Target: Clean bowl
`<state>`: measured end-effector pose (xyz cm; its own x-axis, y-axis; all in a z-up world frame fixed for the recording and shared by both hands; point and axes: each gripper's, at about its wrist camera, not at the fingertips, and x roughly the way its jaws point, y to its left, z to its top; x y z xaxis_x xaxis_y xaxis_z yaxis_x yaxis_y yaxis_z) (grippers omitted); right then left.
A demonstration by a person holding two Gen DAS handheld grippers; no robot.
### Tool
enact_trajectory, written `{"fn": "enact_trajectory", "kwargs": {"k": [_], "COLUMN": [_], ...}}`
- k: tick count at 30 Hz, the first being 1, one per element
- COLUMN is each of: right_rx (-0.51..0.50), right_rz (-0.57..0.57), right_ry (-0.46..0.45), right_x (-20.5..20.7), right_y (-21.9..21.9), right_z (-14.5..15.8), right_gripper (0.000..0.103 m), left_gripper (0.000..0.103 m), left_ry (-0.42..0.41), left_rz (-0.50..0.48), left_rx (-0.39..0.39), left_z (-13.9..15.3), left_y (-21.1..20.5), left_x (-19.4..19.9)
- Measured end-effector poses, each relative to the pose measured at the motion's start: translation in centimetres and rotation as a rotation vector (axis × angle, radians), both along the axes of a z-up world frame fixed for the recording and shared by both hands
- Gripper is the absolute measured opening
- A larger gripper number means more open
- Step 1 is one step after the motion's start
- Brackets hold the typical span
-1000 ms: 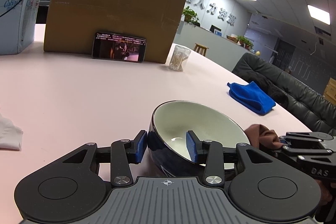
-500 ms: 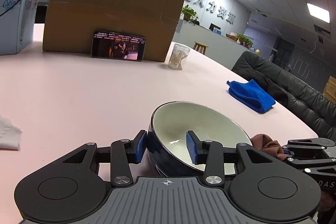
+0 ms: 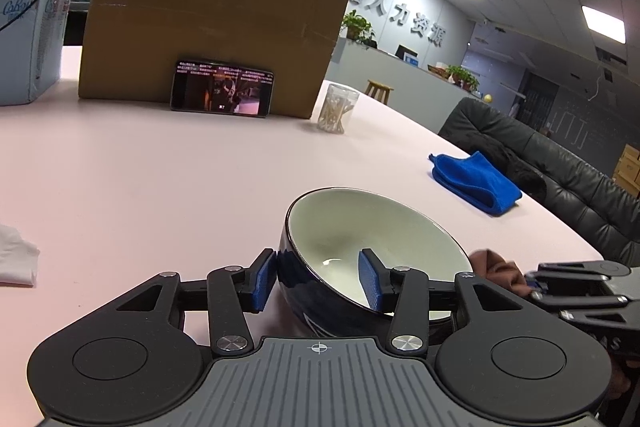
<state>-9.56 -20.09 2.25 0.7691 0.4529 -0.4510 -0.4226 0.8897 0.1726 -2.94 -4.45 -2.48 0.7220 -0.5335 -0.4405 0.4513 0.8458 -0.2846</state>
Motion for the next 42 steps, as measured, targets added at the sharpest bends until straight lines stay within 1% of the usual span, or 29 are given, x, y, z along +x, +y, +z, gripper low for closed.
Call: {"fn": "enact_trajectory", "kwargs": {"k": [2, 6, 8, 10, 14, 15, 16, 18, 19, 20, 22, 24, 30, 32, 35, 38, 40, 42], "right_rx": [0.001, -0.018, -0.026, -0.014, -0.005, -0.002, 0.0, 0.011, 0.017, 0.022, 0.026, 0.028, 0.025, 0.022, 0.03, 0.02, 0.023, 0.02], "right_rz": [0.023, 0.002, -0.027, -0.038, -0.01, -0.007, -0.005, 0.007, 0.014, 0.024, 0.036, 0.039, -0.011, -0.031, -0.051, -0.081, -0.091, -0.093], "right_ry": [-0.001, -0.018, -0.027, -0.024, -0.02, -0.018, -0.016, -0.007, -0.004, -0.003, -0.006, -0.008, -0.019, -0.021, -0.025, -0.035, -0.037, -0.039], "right_x": [-0.4, -0.3, 0.1, 0.3, 0.3, 0.3, 0.2, 0.0, -0.1, -0.3, -0.6, -0.7, -0.4, -0.2, 0.5, 1.2, 1.4, 1.2], "right_y": [0.2, -0.2, -0.6, -0.9, -0.6, -0.5, -0.5, -0.5, -0.5, -0.5, -0.3, -0.2, -1.0, -1.3, -1.6, -1.5, -1.5, -1.5], "right_z": [0.1, 0.4, 0.5, 0.5, 0.2, 0.2, 0.1, 0.0, 0.0, 0.0, 0.0, 0.0, 0.0, 0.0, 0.1, 0.1, 0.1, 0.0], "right_gripper": [0.015, 0.015, 0.015, 0.015, 0.015, 0.015, 0.015, 0.015, 0.015, 0.015, 0.015, 0.015, 0.015, 0.015, 0.015, 0.015, 0.015, 0.015], "left_gripper": [0.043, 0.043, 0.043, 0.042, 0.042, 0.041, 0.036, 0.032, 0.027, 0.026, 0.026, 0.026, 0.026, 0.026, 0.027, 0.027, 0.027, 0.027], "left_ry": [-0.003, -0.025, -0.034, -0.031, -0.003, 0.004, 0.012, 0.045, 0.063, 0.063, 0.044, 0.043, 0.009, -0.001, -0.017, -0.021, -0.022, -0.009], "left_rz": [-0.001, 0.001, -0.01, -0.011, -0.029, -0.037, -0.047, -0.061, -0.071, -0.079, -0.089, -0.083, -0.073, -0.067, -0.044, -0.039, -0.034, -0.016], "left_rx": [0.006, 0.045, 0.035, 0.024, 0.026, 0.03, 0.036, 0.022, 0.014, 0.015, 0.036, 0.038, 0.075, 0.076, 0.073, 0.053, 0.033, -0.008], "left_z": [0.0, 0.3, 0.5, 0.9, 1.6, 1.7, 1.6, 1.2, 1.0, 0.9, 0.8, 0.8, 0.8, 0.8, 0.7, 0.6, 0.4, 0.1], "left_y": [0.0, -0.2, 0.0, 0.3, 0.1, 0.0, -0.2, -0.3, -0.4, -0.4, -0.8, -0.7, 0.1, 0.4, 0.6, 0.5, 0.5, 0.9], "left_x": [-0.2, -1.2, -1.4, -0.5, 2.5, 3.2, 4.1, 5.2, 5.7, 5.6, 4.9, 4.4, 1.6, 0.5, -1.0, -2.0, -2.4, -2.4]}}
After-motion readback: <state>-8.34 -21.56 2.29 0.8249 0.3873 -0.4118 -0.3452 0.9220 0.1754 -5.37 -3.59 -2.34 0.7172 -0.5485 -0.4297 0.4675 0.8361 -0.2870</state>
